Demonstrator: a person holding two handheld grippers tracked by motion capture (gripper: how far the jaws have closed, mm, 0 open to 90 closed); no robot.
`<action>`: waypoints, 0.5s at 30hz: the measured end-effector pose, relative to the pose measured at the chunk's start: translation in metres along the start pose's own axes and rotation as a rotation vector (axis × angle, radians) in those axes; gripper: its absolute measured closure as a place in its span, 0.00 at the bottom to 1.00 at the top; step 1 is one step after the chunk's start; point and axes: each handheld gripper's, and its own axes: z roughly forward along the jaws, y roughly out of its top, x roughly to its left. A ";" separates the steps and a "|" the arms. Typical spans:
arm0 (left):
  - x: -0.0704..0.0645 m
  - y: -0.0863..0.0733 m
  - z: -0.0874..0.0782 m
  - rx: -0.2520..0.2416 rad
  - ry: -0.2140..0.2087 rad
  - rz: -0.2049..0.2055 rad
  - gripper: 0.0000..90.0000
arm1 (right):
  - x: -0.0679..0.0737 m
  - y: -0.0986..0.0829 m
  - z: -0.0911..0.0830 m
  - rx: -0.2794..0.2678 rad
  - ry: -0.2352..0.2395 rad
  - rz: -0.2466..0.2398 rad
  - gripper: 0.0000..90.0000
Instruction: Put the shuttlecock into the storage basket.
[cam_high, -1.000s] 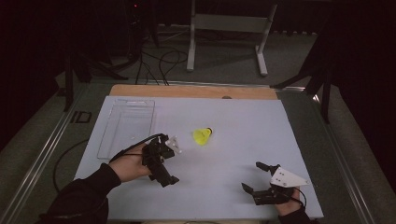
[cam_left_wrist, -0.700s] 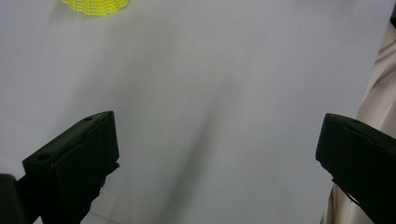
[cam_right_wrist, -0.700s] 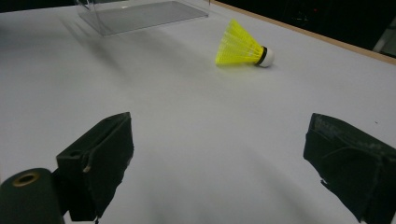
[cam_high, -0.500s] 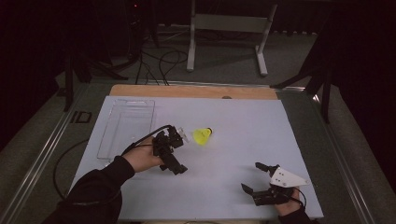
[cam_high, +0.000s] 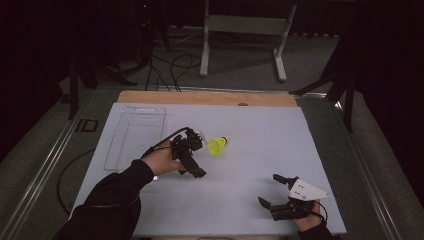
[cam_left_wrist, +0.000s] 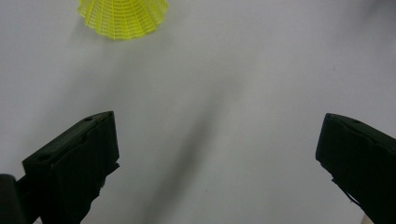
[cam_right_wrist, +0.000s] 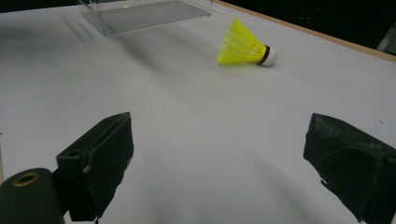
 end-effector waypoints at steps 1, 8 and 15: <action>0.000 0.001 0.001 0.004 0.003 0.005 0.00 | 0.000 0.000 0.000 -0.001 -0.001 -0.001 0.10; 0.006 0.010 0.006 -0.021 0.010 -0.006 0.00 | 0.000 0.000 0.001 0.006 0.003 -0.005 0.10; 0.008 0.023 0.013 -0.036 0.012 -0.034 0.01 | 0.000 -0.001 0.001 0.004 0.005 -0.001 0.10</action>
